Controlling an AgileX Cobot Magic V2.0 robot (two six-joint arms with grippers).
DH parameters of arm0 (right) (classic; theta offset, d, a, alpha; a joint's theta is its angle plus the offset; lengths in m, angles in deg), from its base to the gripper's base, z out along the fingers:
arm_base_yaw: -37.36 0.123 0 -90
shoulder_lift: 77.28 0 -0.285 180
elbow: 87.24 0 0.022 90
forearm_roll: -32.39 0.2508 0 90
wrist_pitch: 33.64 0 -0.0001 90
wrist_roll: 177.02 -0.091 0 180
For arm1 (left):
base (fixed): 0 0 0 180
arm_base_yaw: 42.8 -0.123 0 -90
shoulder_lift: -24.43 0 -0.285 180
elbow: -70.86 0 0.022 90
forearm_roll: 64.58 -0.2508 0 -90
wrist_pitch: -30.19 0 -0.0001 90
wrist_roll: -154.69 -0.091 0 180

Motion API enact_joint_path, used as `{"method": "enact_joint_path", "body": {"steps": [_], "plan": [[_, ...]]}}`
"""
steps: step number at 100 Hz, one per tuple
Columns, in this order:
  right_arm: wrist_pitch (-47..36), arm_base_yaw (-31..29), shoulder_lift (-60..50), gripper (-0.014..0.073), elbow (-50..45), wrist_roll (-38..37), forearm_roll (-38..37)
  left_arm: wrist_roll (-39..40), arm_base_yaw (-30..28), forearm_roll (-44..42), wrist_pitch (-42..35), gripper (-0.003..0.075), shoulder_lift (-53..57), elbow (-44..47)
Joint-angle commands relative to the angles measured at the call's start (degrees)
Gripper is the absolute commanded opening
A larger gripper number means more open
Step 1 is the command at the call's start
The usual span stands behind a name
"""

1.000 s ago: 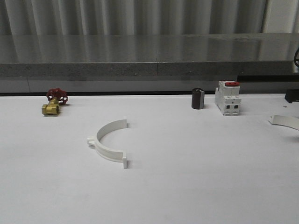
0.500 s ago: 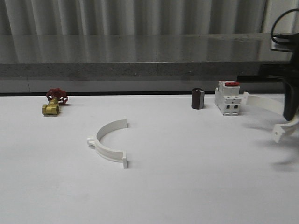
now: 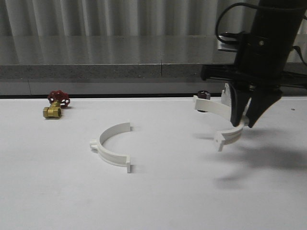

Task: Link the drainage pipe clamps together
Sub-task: 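Carry the clamp half toward the first half and lower it against it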

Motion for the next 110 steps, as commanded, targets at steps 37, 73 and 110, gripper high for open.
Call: {"method": "enact_joint_path", "body": {"steps": [37, 73, 110], "plan": [[5.2, 7.6, 10.5, 0.0068, 19.9, -3.2, 0.4, 0.1, -0.1, 0.3, -4.6, -0.0020, -0.5, -1.4], [5.5, 11.1, 15.8, 0.0068, 25.0, -11.3, -0.7, 0.1, -0.1, 0.3, -4.6, -0.0020, -0.5, -1.4], [5.1, 12.2, 18.3, 0.0068, 26.2, -13.7, -1.1, 0.1, -0.1, 0.3, -4.6, -0.0020, -0.5, -1.4]]}}
